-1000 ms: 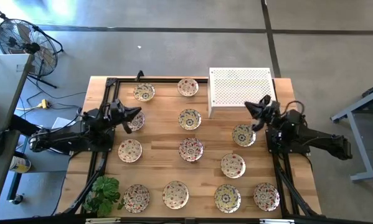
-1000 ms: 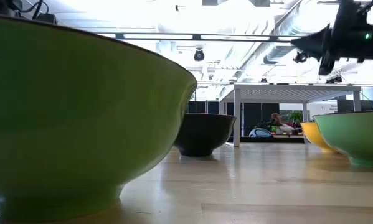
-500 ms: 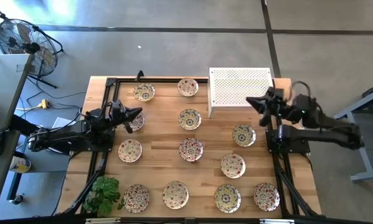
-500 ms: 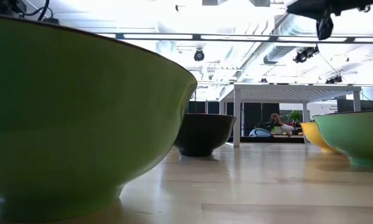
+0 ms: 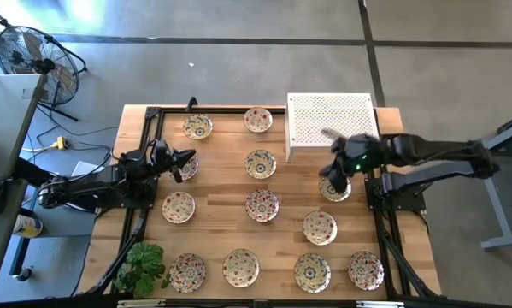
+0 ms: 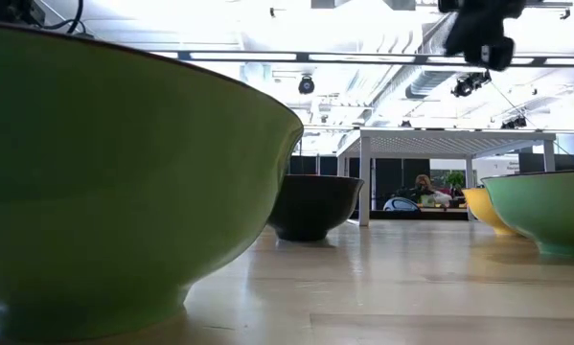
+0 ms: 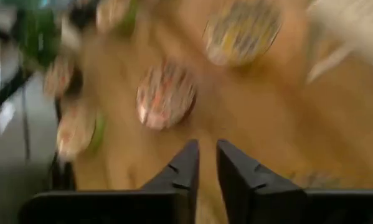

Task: Pick & Place Mini bowls
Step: Put the green patterned bowl on the shelf, then put the yellow patterned bowl on the shelf

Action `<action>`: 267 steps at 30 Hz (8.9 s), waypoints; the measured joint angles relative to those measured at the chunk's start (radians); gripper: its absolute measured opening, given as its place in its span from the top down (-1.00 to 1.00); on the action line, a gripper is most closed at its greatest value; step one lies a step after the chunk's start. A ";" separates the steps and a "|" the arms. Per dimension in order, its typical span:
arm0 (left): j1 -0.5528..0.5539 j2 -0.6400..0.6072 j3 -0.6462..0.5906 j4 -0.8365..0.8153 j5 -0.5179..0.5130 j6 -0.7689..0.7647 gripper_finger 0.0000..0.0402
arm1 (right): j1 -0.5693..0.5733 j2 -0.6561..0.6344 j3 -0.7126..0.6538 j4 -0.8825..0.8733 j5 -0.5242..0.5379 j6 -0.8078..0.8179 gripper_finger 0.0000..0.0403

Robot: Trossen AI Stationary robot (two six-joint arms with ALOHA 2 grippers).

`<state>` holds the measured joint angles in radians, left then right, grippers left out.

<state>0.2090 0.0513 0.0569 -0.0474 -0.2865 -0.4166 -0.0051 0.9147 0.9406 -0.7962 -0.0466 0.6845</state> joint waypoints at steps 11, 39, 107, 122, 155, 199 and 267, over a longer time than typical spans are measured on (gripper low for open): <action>0.000 0.000 0.001 -0.010 -0.015 0.000 1.00 | 0.107 0.142 -0.120 -0.005 -0.191 -0.047 0.15; 0.000 0.000 0.000 -0.025 -0.041 0.019 1.00 | 0.135 0.602 -0.138 0.136 -0.254 -0.377 0.47; 0.000 0.000 -0.003 -0.015 0.036 0.002 1.00 | -0.997 0.853 0.753 -0.353 -0.188 -0.353 0.95; 0.000 0.000 -0.003 -0.015 0.033 0.003 1.00 | -0.998 0.853 0.751 -0.306 -0.174 -0.307 0.80; 0.000 0.000 -0.004 0.004 0.014 -0.033 1.00 | -0.711 0.168 0.085 0.401 -0.115 -0.409 0.97; 0.000 0.320 0.142 -0.008 -0.008 -0.244 1.00 | -0.448 -0.203 -0.366 1.022 -0.113 -0.455 1.00; 0.000 0.786 0.364 -0.067 0.148 -0.139 1.00 | 0.242 0.111 -0.290 -0.261 0.137 1.298 0.09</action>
<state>0.2092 0.8371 0.4206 -0.1147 -0.1387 -0.5559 0.2367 1.0259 0.6510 -1.0577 0.0904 1.9822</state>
